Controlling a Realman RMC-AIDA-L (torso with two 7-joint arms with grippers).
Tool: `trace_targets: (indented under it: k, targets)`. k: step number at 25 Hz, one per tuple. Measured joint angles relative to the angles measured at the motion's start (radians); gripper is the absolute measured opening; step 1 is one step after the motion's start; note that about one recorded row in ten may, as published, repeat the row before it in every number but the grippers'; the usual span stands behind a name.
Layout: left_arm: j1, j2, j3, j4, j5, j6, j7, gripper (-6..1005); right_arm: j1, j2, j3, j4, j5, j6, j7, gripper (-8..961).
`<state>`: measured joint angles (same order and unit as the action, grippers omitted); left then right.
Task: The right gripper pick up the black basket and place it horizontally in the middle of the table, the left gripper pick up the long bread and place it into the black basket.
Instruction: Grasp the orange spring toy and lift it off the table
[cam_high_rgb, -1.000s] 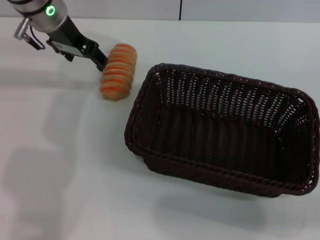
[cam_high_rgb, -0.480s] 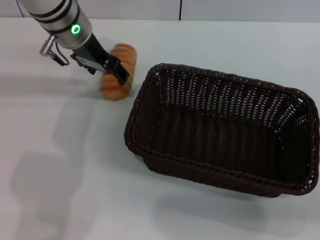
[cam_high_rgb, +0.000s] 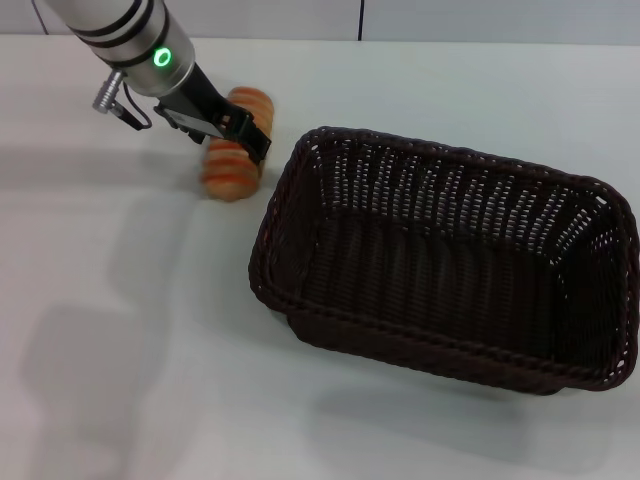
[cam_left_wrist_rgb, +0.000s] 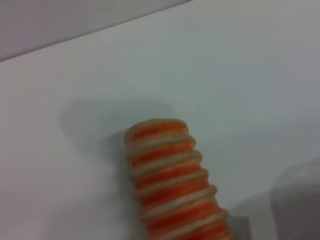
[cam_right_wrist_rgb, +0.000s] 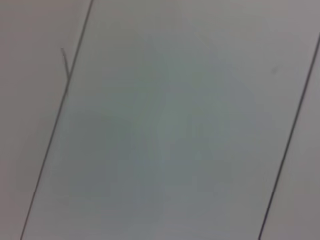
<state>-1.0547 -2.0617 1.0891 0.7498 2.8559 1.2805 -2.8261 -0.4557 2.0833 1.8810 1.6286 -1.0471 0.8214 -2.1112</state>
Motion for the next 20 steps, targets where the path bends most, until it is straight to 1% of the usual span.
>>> trace_targets:
  k: [3, 11, 16, 18, 20]
  targets:
    - [-0.005, 0.001, -0.001, -0.011, -0.022, -0.023, 0.015, 856, 0.019, 0.001, -0.012, 0.015, -0.042, -0.016, 0.029, 577]
    - [-0.008, 0.004, -0.008, -0.026, -0.026, -0.071, 0.023, 856, 0.037, 0.000, -0.056, 0.038, -0.074, -0.049, 0.036, 576]
    - [-0.011, 0.011, -0.009, -0.086, -0.020, -0.103, 0.027, 855, 0.039, 0.000, -0.096, 0.069, -0.097, -0.081, 0.040, 575]
    - [-0.001, 0.017, -0.010, -0.111, -0.020, -0.111, 0.039, 855, 0.045, -0.001, -0.119, 0.084, -0.105, -0.100, 0.040, 576]
    - [0.004, 0.019, -0.013, -0.114, -0.021, -0.113, 0.045, 855, 0.047, -0.001, -0.125, 0.087, -0.110, -0.104, 0.041, 576]
